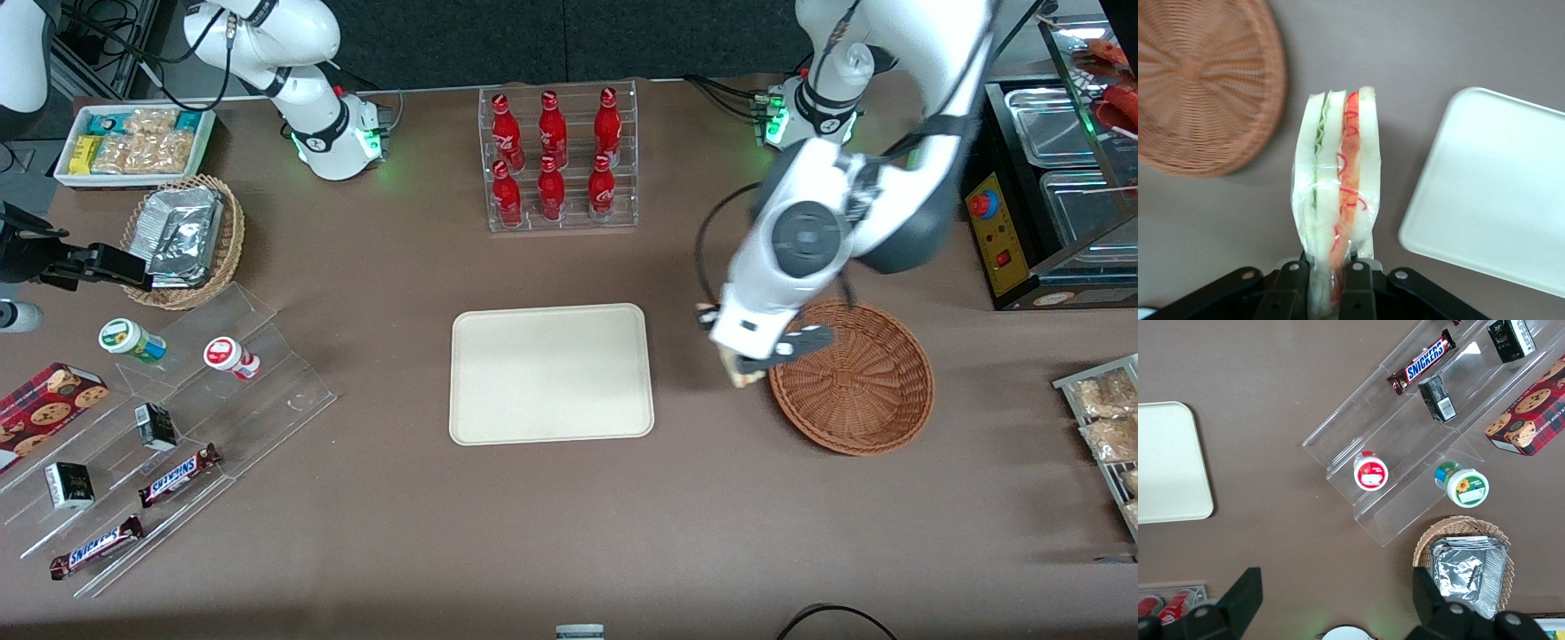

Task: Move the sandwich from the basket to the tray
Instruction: 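Carry the sandwich with the left gripper over the cream tray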

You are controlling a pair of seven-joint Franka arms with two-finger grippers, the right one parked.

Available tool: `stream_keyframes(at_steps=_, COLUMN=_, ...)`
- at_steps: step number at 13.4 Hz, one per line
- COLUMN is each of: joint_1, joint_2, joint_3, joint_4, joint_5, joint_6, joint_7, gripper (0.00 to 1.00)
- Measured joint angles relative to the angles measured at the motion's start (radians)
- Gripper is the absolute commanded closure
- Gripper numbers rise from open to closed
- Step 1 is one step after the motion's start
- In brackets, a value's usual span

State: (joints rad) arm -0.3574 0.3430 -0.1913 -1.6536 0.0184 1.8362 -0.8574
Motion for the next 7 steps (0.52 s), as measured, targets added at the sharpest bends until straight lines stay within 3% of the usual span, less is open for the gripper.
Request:
stream_keyframes(at_steps=3, joint_1=-0.072, joint_2=0.084, joint_3=0.0, joint_4=0.038, joint_5=0.006, joint_6=0.099, joint_7=-0.008, gripper=1.0)
stream_keyframes(at_steps=7, joint_1=-0.184, joint_2=0.194, joint_3=0.0, joint_4=0.108, joint_5=0.081, joint_6=0.152, joint_7=-0.062, gripper=1.0)
